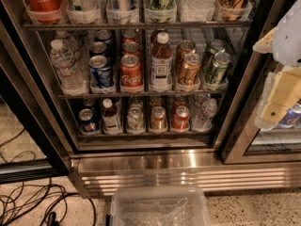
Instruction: Pick orange can from middle shelf of fridge
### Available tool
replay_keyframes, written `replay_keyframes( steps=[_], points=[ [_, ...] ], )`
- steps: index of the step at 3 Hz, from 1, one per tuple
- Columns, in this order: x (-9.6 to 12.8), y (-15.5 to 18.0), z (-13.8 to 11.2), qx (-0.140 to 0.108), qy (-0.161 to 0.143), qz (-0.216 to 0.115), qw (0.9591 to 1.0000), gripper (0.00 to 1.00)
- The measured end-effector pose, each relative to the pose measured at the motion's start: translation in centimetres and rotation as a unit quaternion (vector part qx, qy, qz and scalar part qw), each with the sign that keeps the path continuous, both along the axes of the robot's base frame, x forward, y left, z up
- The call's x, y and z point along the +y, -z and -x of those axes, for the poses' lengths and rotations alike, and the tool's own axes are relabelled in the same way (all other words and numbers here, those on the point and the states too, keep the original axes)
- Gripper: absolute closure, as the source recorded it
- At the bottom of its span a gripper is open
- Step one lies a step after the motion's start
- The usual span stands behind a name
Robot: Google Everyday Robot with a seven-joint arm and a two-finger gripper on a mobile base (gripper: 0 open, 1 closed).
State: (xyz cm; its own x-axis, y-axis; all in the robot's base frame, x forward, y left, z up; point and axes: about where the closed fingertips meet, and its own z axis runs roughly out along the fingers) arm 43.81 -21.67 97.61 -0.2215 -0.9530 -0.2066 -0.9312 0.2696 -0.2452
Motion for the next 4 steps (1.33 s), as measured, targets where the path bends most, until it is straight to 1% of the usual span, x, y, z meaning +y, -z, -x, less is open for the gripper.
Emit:
replay_keyframes(
  steps=[1,2,3,4],
  points=[
    [0.0,0.0,0.0,0.000,0.000,0.000,1.0000,0.00],
    [0.2,1.4,-0.4,0.002,0.009,-0.020,0.9998,0.00],
    [0.7,4.6,-0.3,-0.007,0.013,-0.069,0.9975,0.00],
    [1.1,8.2,-0.6,-0.034,0.015,-0.137,0.9899,0.00]
  ],
)
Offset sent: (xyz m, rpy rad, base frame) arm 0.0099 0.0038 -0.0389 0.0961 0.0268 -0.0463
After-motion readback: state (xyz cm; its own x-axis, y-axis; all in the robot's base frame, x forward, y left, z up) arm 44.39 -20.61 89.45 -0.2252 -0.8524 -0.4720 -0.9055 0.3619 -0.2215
